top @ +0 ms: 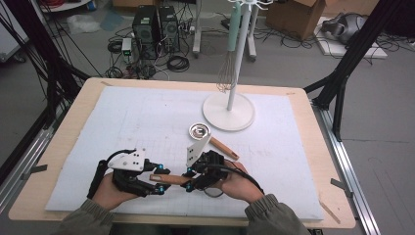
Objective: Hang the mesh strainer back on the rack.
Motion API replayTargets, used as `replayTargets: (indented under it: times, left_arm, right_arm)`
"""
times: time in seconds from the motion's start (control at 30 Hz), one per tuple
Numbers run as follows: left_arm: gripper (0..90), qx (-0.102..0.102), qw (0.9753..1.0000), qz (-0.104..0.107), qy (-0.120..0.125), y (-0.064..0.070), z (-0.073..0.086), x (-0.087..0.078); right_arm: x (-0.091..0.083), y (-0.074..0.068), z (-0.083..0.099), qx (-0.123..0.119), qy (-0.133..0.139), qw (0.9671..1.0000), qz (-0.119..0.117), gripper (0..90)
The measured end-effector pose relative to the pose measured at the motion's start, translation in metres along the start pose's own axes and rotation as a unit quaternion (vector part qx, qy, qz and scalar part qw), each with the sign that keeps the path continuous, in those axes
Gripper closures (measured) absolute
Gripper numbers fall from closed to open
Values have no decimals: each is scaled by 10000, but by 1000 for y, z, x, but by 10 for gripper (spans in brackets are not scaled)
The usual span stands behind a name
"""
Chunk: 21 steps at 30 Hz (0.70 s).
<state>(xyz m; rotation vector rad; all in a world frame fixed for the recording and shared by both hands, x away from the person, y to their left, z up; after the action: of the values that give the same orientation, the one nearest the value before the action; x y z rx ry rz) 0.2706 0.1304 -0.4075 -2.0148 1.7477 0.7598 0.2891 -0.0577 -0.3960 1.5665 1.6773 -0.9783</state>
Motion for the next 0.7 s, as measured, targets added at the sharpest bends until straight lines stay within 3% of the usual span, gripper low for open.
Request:
replayTargets:
  times: [0.3,0.5,0.7]
  left_arm:
    - [640,8,9999,107,-27,0,1,0]
    - [681,-8,9995,313,-48,0,2,1]
    - [705,62,9996,283,-23,1,1,0]
  right_arm:
    - [2,-2,-2,-64,10,10000,-43,690]
    - [4,-2,-2,-154,-86,9998,-45,690]
    - [8,-2,-2,-173,-190,9996,-114,704]
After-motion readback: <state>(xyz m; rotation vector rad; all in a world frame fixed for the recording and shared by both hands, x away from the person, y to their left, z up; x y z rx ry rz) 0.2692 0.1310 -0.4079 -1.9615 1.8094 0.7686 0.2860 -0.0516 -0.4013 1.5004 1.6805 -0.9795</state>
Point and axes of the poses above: each handheld gripper's, and its own axes: x roughly forward along the jaws, z roughly out of its underside, y roughly to its right, the point moved 4 cm from there along x, roughly forward along the jaws, and after that the axes turned 9 degrees about -y, right-handed, at the moved point
